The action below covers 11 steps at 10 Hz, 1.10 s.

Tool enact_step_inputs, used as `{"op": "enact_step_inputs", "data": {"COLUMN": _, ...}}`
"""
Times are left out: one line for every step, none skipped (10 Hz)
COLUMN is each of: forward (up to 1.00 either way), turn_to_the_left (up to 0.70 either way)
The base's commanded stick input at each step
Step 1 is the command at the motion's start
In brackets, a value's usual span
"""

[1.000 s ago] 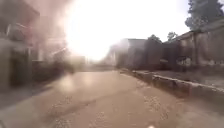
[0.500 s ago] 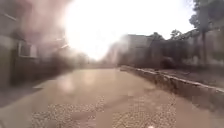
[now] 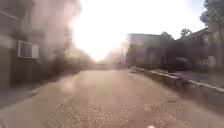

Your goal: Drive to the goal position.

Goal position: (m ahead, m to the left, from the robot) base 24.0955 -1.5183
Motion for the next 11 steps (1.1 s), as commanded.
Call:
{"op": "enact_step_inputs", "data": {"forward": 1.00, "turn_to_the_left": 0.00}}
{"op": "enact_step_inputs", "data": {"forward": 1.00, "turn_to_the_left": 0.00}}
{"op": "enact_step_inputs", "data": {"forward": 1.00, "turn_to_the_left": 0.00}}
{"op": "enact_step_inputs", "data": {"forward": 1.00, "turn_to_the_left": 0.00}}
{"op": "enact_step_inputs", "data": {"forward": 1.00, "turn_to_the_left": 0.00}}
{"op": "enact_step_inputs", "data": {"forward": 1.00, "turn_to_the_left": 0.00}}
{"op": "enact_step_inputs", "data": {"forward": 1.00, "turn_to_the_left": 0.00}}
{"op": "enact_step_inputs", "data": {"forward": 1.00, "turn_to_the_left": 0.00}}
{"op": "enact_step_inputs", "data": {"forward": 1.00, "turn_to_the_left": 0.00}}
{"op": "enact_step_inputs", "data": {"forward": 1.00, "turn_to_the_left": 0.00}}
{"op": "enact_step_inputs", "data": {"forward": 1.00, "turn_to_the_left": 0.00}}
